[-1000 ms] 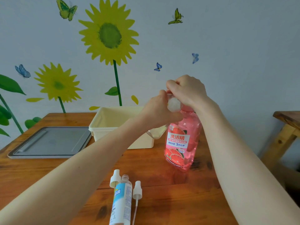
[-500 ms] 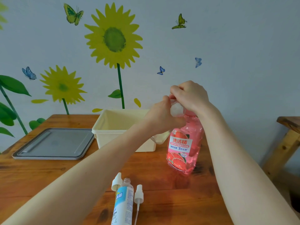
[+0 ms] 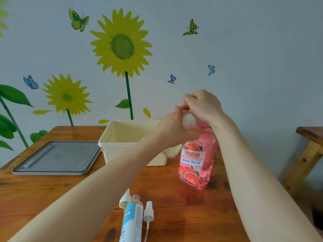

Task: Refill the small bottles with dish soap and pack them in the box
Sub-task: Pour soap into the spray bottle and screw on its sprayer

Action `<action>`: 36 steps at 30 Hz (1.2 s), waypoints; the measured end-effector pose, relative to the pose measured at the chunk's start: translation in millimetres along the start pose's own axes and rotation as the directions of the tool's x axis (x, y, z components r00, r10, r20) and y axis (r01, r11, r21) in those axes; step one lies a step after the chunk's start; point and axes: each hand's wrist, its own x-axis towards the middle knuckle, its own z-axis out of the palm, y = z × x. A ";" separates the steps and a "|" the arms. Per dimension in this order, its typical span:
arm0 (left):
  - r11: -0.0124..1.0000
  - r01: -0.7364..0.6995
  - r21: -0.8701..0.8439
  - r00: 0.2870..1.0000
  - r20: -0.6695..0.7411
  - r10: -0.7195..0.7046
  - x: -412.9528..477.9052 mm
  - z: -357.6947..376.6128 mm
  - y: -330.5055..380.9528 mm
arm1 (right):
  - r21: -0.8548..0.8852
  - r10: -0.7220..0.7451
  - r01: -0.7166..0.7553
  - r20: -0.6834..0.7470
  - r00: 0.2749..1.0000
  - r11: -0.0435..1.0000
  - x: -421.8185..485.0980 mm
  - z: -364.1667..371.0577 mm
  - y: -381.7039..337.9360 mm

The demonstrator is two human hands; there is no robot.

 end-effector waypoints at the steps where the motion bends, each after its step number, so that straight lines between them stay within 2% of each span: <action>1: 1.000 0.010 -0.001 1.000 -0.004 -0.010 -1.3 1.9 -1.1 | -0.008 -0.005 0.005 0.004 1.000 1.000 -1.6 2.2 0.6; 7: 1.000 0.023 0.018 1.000 0.013 -0.024 -3.5 -4.5 3.2 | -0.008 0.018 -0.017 0.094 0.995 1.000 0.5 -4.4 -4.0; 14: 0.999 0.037 -0.006 0.999 -0.005 -0.037 -3.1 0.0 2.9 | 0.029 0.005 -0.006 0.009 1.000 1.000 -0.9 0.7 -0.4; 21: 0.999 0.037 0.039 0.999 0.019 -0.038 -4.5 -8.0 8.1 | 0.016 0.020 -0.021 0.071 0.997 1.000 -0.7 -5.2 -7.6; 24: 0.999 0.020 0.039 1.000 0.003 -0.020 -0.3 -10.7 9.6 | 0.031 0.020 -0.021 0.030 0.999 0.999 2.6 -7.2 -6.8; 28: 0.999 0.045 0.031 0.999 0.015 -0.045 -1.7 0.0 4.9 | -0.039 -0.009 0.007 -0.032 0.999 0.999 -3.9 2.8 1.1; 34: 0.999 0.017 0.030 0.999 0.037 -0.018 -5.2 -8.6 5.3 | -0.070 0.017 -0.012 0.061 0.998 0.997 -3.6 -0.9 -6.4; 36: 0.999 0.000 0.046 1.000 0.023 -0.001 -2.9 -13.9 6.9 | -0.063 0.015 -0.012 0.053 0.998 0.998 0.4 -4.6 -9.5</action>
